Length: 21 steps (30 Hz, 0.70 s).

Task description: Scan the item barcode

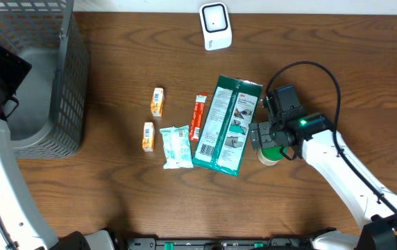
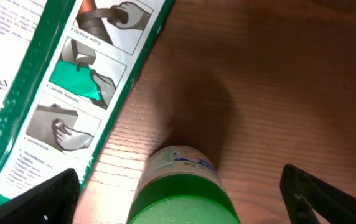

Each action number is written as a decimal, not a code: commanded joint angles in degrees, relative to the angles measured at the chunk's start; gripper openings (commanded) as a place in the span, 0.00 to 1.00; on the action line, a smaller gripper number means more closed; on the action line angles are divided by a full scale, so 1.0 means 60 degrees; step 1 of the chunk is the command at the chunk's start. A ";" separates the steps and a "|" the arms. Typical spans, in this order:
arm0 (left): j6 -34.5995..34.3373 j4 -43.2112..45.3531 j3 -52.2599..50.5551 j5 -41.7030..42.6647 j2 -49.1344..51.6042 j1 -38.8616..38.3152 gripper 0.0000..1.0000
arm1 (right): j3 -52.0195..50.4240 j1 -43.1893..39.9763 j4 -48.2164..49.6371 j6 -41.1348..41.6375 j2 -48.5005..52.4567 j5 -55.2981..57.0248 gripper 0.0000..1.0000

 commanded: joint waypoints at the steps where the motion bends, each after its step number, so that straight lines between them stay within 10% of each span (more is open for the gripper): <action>1: 0.0062 0.0007 0.0033 -0.0051 0.0022 0.0033 0.88 | 0.0131 0.0033 -0.0051 -0.0237 -0.0160 0.0102 0.99; 21: 0.0062 0.0007 0.0033 -0.0051 0.0022 0.0033 0.88 | -0.0594 0.0036 -0.0831 -0.0248 -0.0157 -0.0463 0.95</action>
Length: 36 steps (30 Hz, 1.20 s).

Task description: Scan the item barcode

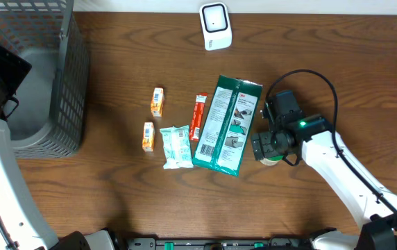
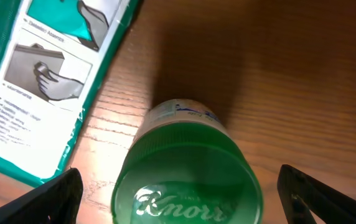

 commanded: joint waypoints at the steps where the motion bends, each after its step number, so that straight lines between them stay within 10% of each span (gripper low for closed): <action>1: 0.0062 0.0007 0.0033 -0.0051 0.0018 0.0033 0.88 | -0.0492 0.0036 0.0280 -0.0102 -0.0149 -0.0109 0.95; 36: 0.0062 0.0004 0.0033 -0.0051 0.0022 0.0033 0.88 | -0.1231 0.0033 0.0969 -0.0109 -0.0149 0.0047 0.85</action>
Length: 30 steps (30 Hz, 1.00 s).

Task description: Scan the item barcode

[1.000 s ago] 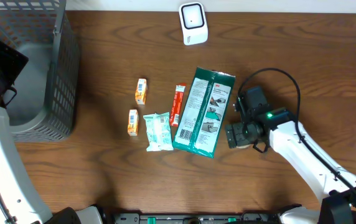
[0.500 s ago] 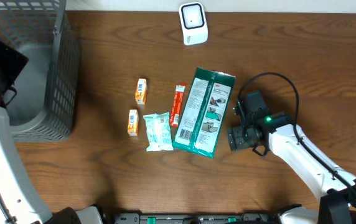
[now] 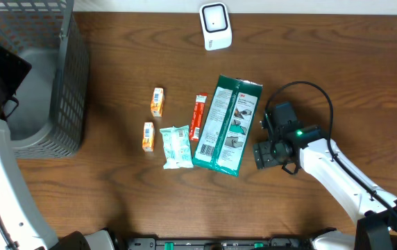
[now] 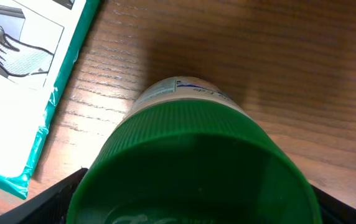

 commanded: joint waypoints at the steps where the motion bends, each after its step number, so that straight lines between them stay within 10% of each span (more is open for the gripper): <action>1: 0.0062 0.0007 0.0033 -0.0051 0.0018 0.0033 0.88 | -0.0069 0.0033 0.0164 -0.0080 -0.0146 0.0291 0.85; 30: 0.0062 0.0007 0.0033 -0.0051 0.0018 0.0033 0.88 | -0.0175 0.0033 0.1009 -0.0076 -0.0146 -0.0040 0.75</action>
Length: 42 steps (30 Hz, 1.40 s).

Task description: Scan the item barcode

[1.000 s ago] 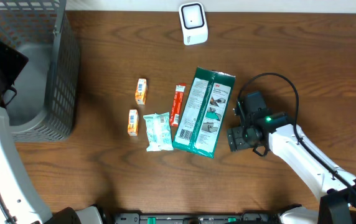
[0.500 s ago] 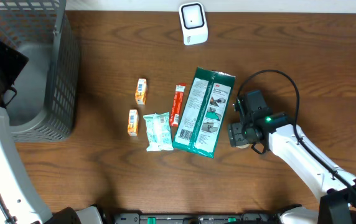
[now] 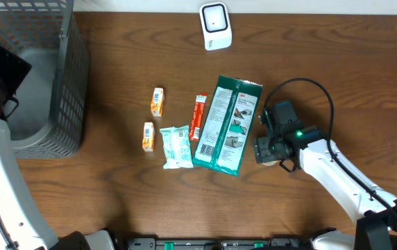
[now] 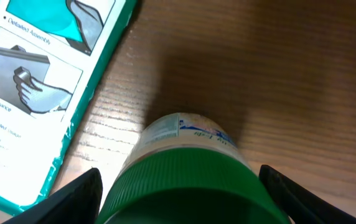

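A jar with a green ribbed lid (image 4: pixel 190 186) and a pale label stands on the wood table beside the green packet (image 3: pixel 226 125). My right gripper (image 4: pixel 178 190) is down over the jar, its black fingers (image 4: pixel 81 196) pressed to both sides of the lid. In the overhead view the right gripper (image 3: pixel 268 149) covers nearly all of the jar. The white scanner (image 3: pixel 216 26) stands at the table's far edge. My left gripper sits at the far left over the basket, its jaws not readable.
A grey wire basket (image 3: pixel 63 76) fills the back left. Left of the green packet lie a red stick pack (image 3: pixel 198 117), a pale green pouch (image 3: pixel 176 146) and two small orange boxes (image 3: pixel 157 101), (image 3: pixel 148 136). A black cable loops behind the right arm.
The right gripper's fingers have come in from beside the jar lid to touch both its sides. The lid sits lower in the wrist view. The left arm has not moved.
At first the right gripper hung open just behind the jar, with only the lid's far rim showing. Then it was over the lid, the Knorr name readable. Later the lid filled the space between open fingers, and now they are shut on it.
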Each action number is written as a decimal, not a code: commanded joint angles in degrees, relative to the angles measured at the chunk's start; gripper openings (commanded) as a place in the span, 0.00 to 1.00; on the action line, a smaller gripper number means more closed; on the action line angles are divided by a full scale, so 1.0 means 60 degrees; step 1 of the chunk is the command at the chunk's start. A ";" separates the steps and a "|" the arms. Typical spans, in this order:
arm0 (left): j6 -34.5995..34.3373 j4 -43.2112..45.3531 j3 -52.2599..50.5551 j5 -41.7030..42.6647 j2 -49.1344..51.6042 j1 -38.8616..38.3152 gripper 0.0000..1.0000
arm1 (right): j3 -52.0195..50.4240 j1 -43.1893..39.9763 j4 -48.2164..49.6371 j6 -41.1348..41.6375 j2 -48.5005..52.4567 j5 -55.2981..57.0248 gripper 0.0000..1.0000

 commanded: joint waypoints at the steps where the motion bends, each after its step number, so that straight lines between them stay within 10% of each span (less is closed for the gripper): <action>1: 0.0062 0.0004 0.0033 -0.0051 0.0018 0.0033 0.88 | -0.0087 0.0033 0.0138 -0.0069 -0.0146 0.0000 0.73; 31: 0.0062 0.0004 0.0033 -0.0051 0.0018 0.0033 0.88 | -0.0488 0.0033 0.0841 -0.0109 -0.0149 0.0725 0.82; 42: 0.0062 0.0007 0.0033 -0.0051 0.0018 0.0033 0.88 | -0.0488 0.0033 0.0892 -0.0528 -0.0149 0.0627 0.67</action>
